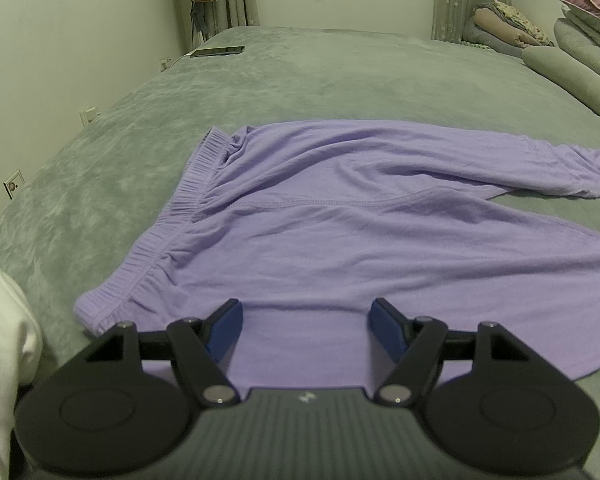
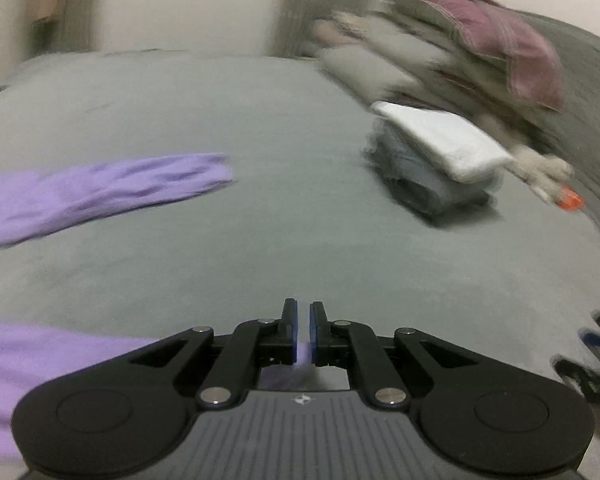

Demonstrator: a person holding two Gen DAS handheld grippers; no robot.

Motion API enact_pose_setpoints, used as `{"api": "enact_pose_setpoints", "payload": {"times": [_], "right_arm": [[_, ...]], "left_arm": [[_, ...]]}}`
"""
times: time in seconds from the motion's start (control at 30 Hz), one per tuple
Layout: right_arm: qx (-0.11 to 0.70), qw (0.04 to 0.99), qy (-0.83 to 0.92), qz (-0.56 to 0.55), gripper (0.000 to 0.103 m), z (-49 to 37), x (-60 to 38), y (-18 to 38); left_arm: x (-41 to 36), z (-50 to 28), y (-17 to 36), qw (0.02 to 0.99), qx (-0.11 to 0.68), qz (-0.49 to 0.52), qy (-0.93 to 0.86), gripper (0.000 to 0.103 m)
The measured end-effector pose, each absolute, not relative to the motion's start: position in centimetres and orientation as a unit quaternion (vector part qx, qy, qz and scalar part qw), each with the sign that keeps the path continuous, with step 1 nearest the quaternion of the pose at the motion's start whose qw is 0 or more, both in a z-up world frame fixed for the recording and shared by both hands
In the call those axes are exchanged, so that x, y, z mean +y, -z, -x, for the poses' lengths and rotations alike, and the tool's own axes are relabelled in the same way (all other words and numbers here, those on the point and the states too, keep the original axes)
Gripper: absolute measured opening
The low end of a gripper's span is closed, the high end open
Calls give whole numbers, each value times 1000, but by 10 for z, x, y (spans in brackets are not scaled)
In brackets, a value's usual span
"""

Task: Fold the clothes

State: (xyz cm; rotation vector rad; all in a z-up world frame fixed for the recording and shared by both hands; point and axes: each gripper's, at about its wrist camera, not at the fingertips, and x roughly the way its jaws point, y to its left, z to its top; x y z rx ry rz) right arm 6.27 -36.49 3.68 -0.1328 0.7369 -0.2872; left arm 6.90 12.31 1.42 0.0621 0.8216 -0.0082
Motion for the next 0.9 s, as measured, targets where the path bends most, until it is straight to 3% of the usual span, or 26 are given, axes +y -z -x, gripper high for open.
{"api": "enact_pose_setpoints", "payload": {"times": [0.03, 0.07, 0.23, 0.3, 0.33, 0.37, 0.4, 0.9], "right_arm": [[361, 922, 117, 76, 47, -62, -361, -37], [363, 923, 94, 88, 61, -62, -356, -38], [416, 904, 28, 99, 64, -68, -349, -27], [438, 894, 25, 91, 62, -71, -349, -17], [439, 895, 20, 78, 51, -71, -351, -15], [437, 897, 7, 63, 21, -71, -353, -15], [436, 897, 13, 68, 3, -71, -353, -15], [333, 926, 94, 152, 1, -77, -320, -38]], "left_arm": [[123, -69, -14, 916, 399, -30, 4, 69], [124, -69, -14, 916, 400, -29, 5, 69], [125, -70, -15, 916, 400, -25, 6, 69], [125, -70, -15, 916, 401, -24, 7, 69], [125, -70, -15, 916, 401, -23, 7, 69], [125, -69, -15, 916, 401, -23, 7, 69], [125, -69, -15, 916, 401, -23, 7, 69], [128, -67, -24, 923, 385, 7, 0, 69]]}}
